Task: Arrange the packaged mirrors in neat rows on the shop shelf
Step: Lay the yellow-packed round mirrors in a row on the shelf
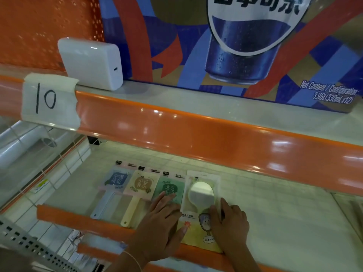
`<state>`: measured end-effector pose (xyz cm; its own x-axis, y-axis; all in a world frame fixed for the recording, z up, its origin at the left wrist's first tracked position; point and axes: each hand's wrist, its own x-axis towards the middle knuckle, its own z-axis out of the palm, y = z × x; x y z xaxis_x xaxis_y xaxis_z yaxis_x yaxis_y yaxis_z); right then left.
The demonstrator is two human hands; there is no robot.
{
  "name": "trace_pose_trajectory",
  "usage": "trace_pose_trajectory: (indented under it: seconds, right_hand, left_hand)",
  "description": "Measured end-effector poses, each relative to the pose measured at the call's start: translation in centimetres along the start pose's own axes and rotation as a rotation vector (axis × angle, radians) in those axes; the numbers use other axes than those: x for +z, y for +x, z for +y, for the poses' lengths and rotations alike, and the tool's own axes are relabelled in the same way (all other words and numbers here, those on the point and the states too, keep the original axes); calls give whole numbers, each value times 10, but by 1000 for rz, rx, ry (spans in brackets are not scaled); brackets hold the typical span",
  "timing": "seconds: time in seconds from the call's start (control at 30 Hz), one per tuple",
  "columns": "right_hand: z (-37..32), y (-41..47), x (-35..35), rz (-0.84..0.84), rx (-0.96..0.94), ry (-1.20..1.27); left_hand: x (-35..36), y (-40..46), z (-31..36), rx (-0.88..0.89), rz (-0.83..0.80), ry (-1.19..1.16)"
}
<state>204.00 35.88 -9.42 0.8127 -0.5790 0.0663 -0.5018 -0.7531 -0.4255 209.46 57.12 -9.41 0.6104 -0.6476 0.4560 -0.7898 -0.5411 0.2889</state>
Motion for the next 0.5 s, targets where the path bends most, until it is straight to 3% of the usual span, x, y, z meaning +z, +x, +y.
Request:
trace_pose_trajectory:
  seconds: [0.2, 0.5]
  right_hand:
    - [-1, 1, 0, 4, 3, 3]
    - [-3, -4, -12, 14, 61, 266]
  left_hand:
    - [0, -1, -1, -8, 8, -32]
    - [-2, -1, -1, -20, 35, -93]
